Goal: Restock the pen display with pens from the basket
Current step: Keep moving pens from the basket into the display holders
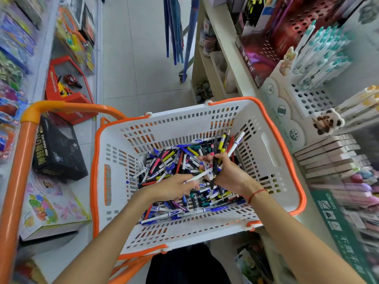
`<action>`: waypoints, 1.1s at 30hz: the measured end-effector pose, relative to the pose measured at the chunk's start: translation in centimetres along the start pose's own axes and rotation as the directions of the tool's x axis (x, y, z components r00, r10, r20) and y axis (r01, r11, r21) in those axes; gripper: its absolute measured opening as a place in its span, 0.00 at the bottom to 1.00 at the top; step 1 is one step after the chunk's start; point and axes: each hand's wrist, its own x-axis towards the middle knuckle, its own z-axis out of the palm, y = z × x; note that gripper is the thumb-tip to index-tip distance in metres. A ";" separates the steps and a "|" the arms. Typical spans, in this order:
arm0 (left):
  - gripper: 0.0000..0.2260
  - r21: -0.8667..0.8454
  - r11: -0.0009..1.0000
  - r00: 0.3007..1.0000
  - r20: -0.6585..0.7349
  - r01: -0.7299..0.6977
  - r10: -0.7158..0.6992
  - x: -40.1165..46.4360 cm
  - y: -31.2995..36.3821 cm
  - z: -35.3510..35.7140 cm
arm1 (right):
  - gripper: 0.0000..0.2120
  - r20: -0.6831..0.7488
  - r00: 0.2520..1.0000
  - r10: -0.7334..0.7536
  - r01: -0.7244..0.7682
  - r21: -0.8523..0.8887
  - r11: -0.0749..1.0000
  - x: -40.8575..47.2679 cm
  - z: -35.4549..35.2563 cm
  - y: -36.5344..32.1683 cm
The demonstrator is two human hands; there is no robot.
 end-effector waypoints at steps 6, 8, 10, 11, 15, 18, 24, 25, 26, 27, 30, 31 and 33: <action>0.10 -0.596 0.802 0.988 -0.106 0.025 -0.110 -1.7 -1.2 -1.3 | 0.11 -0.006 0.999 -0.045 0.045 0.153 0.987 -0.1 0.1 -0.4; 0.10 -0.706 0.707 0.971 -0.183 -0.023 -0.152 -1.4 -1.0 -1.4 | 0.10 0.056 0.998 -0.041 0.034 0.125 0.992 -0.5 0.7 -0.5; 0.15 -0.648 0.761 0.965 -0.218 -0.029 -0.148 -0.9 -0.5 -1.4 | 0.08 0.125 0.991 -0.044 0.032 0.097 0.995 -0.7 1.5 -0.3; 0.16 -0.623 0.782 0.966 -0.213 -0.019 -0.146 -0.7 -0.3 -1.4 | 0.07 0.141 0.989 -0.050 0.037 0.094 0.995 -0.7 1.8 -0.2; 0.15 -0.700 0.713 0.972 -0.191 -0.035 -0.139 0.1 0.5 -0.9 | 0.07 0.173 0.984 -0.046 0.030 0.090 0.995 -1.1 3.3 0.2; 0.12 -0.745 0.660 0.952 -0.262 -0.098 -0.155 0.9 1.1 -0.3 | 0.12 0.181 0.983 0.005 -0.023 0.096 0.995 -1.8 4.6 0.5; 0.06 -0.827 0.461 0.811 -0.492 -0.321 -0.317 1.0 1.7 -1.7 | 0.27 0.122 0.992 0.031 -0.014 -0.137 0.990 -3.5 4.5 0.4; 0.07 -0.820 0.437 0.793 -0.523 -0.369 -0.313 0.8 1.6 -2.1 | 0.28 0.074 0.997 0.022 -0.010 -0.154 0.988 -3.5 4.2 0.3; 0.09 -0.808 0.437 0.783 -0.545 -0.396 -0.300 0.7 1.6 -2.2 | 0.28 0.015 1.000 0.008 -0.005 -0.164 0.986 -3.4 3.8 0.3; 0.10 -0.788 0.471 0.777 -0.562 -0.397 -0.284 0.7 1.5 -2.3 | 0.28 -0.046 0.999 -0.008 0.000 -0.181 0.983 -3.0 3.6 0.3; 0.15 -0.710 0.619 0.787 -0.573 -0.336 -0.230 1.4 1.1 -1.0 | 0.17 -0.178 0.983 -0.055 0.017 -0.207 0.978 -1.5 4.0 0.2; 0.16 -0.694 0.642 0.786 -0.576 -0.326 -0.225 1.7 1.1 -0.4 | 0.15 -0.198 0.978 -0.072 0.035 -0.183 0.983 -1.0 4.4 0.2; 0.17 -0.665 0.665 0.748 -0.620 -0.341 -0.237 2.2 1.6 0.5 | 0.13 -0.213 0.972 -0.098 0.093 -0.037 0.995 -0.2 5.3 0.2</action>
